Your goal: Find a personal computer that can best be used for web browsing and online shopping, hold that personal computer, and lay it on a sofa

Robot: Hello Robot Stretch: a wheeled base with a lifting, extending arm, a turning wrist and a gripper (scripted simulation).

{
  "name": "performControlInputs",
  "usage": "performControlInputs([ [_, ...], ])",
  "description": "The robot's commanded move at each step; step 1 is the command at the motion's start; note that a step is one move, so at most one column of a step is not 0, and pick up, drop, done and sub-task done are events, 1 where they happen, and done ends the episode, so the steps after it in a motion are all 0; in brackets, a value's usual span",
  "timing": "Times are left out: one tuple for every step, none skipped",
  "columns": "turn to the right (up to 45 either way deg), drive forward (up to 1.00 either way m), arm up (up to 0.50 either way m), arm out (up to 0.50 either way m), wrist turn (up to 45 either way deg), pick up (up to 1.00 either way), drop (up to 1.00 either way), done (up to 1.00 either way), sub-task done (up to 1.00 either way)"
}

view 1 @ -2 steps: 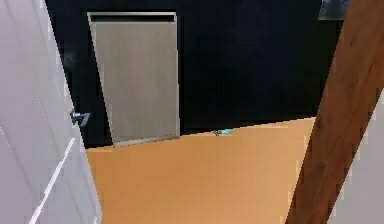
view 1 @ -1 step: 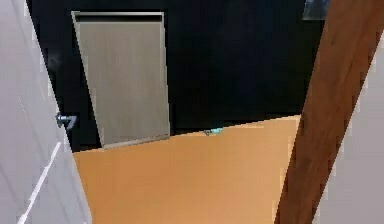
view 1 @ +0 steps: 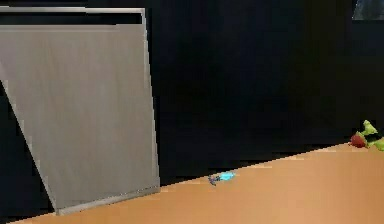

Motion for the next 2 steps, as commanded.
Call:
performControlInputs([
  [33.0,0.0,0.0,0.0,0.0,0.0,0.0,0.0,0.0],
  [0.0,1.0,0.0,0.0,0.0,0.0,0.0,0.0,0.0],
])
